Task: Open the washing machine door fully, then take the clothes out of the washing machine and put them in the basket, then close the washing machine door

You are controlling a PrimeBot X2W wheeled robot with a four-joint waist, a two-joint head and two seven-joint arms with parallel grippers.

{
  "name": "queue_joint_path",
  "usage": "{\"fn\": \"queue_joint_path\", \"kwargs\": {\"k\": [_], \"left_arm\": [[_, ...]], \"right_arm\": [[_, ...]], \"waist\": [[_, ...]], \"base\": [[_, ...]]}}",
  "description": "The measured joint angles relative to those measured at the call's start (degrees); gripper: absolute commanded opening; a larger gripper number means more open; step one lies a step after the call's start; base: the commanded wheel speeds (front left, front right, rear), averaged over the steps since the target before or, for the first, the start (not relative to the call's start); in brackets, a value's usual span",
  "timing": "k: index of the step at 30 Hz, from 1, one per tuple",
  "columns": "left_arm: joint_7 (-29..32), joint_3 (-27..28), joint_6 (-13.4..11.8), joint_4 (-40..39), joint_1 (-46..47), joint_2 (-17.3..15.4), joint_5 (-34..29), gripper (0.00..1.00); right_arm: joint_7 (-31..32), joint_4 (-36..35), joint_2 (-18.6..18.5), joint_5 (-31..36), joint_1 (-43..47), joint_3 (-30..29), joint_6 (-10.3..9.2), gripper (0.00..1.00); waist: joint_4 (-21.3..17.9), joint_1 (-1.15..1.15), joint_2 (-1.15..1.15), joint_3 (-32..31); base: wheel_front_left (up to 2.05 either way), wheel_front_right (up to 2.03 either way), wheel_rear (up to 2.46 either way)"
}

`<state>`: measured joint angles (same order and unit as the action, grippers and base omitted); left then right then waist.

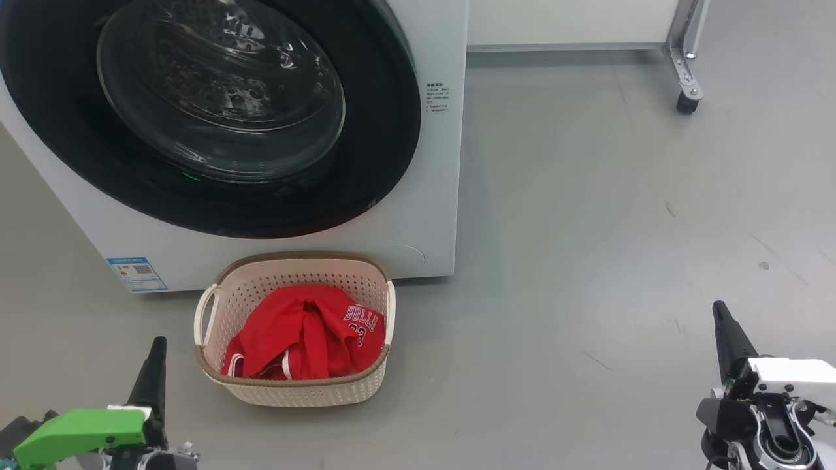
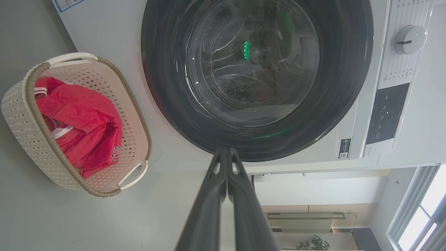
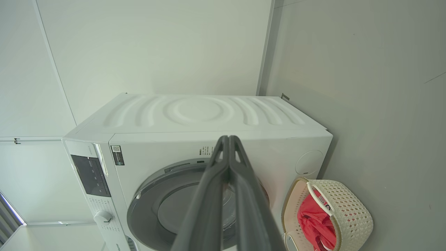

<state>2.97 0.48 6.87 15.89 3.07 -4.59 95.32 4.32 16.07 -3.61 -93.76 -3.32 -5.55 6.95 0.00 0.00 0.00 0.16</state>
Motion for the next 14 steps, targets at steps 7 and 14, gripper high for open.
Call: {"fn": "queue_joint_path", "kwargs": {"k": [7,14], "left_arm": [[0.00,0.05,0.00,-0.03,0.00,0.00,0.00,0.00],[0.00,0.09,0.00,-0.04,0.00,0.01,0.00,0.00]], "right_arm": [[0.00,-0.01,0.01,0.00,0.00,-0.01,0.00,0.00],[0.00,-0.01,0.01,0.00,0.00,-0.03,0.00,0.00]], "waist": [[0.00,0.00,0.00,0.00],[0.00,0.00,0.00,0.00]], "base": [[0.00,0.00,0.00],[0.00,0.00,0.00]]}}
